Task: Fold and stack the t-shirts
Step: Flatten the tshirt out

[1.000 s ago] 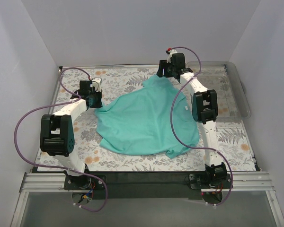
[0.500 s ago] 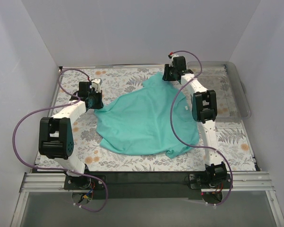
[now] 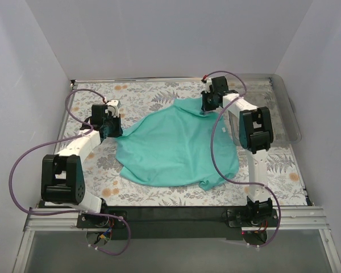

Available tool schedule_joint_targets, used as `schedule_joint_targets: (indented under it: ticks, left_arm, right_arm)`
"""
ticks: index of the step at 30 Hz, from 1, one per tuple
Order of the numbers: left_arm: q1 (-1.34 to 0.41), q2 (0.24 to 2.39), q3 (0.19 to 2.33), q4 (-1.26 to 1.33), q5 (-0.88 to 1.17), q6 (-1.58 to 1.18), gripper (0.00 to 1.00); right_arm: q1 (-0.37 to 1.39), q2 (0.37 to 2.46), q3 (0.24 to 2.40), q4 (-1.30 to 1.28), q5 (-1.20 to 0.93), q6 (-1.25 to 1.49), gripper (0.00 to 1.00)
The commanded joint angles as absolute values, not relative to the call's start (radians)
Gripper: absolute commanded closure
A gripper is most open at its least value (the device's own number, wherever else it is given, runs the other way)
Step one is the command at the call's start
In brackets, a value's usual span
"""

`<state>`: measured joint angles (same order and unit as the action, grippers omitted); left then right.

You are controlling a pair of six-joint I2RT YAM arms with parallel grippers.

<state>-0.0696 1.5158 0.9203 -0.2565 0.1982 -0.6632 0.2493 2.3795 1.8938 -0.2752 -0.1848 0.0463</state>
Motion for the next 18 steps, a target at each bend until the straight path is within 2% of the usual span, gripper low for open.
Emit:
schedule_joint_targets:
  ticks: [1,5,6,7,11,13,18]
  left_arm:
    - [-0.069,1.428,0.884,-0.249,0.201,-0.664,1.00]
    - [-0.069,1.396,0.854,-0.249,0.209,-0.658,1.00]
    - [-0.069,1.391,0.848,-0.249,0.210,-0.657,1.00]
    - [-0.069,1.372,0.833,-0.249,0.206,-0.654,1.00]
    - [-0.069,1.351,0.815,-0.249,0.199,-0.649,1.00]
    - [-0.069,1.347,0.804,-0.242,0.201,-0.647,1.00]
    - [-0.069,1.354,0.801,-0.233,0.209,-0.647,1.00]
  right_arm:
    - [0.275,2.252,1.687,-0.347,-0.232,-0.076,0.99]
    - [0.287,2.152,1.606,-0.339,-0.223,-0.153,0.99]
    - [0.282,2.148,1.632,-0.334,-0.212,-0.170,0.92]
    - [0.278,2.178,1.752,-0.327,-0.184,-0.173,0.69]
    - [0.267,2.236,1.902,-0.354,-0.178,-0.138,0.57]
    - [0.255,2.278,1.972,-0.368,-0.189,-0.109,0.45]
    - [0.239,2.364,2.071,-0.408,-0.242,-0.048,0.45]
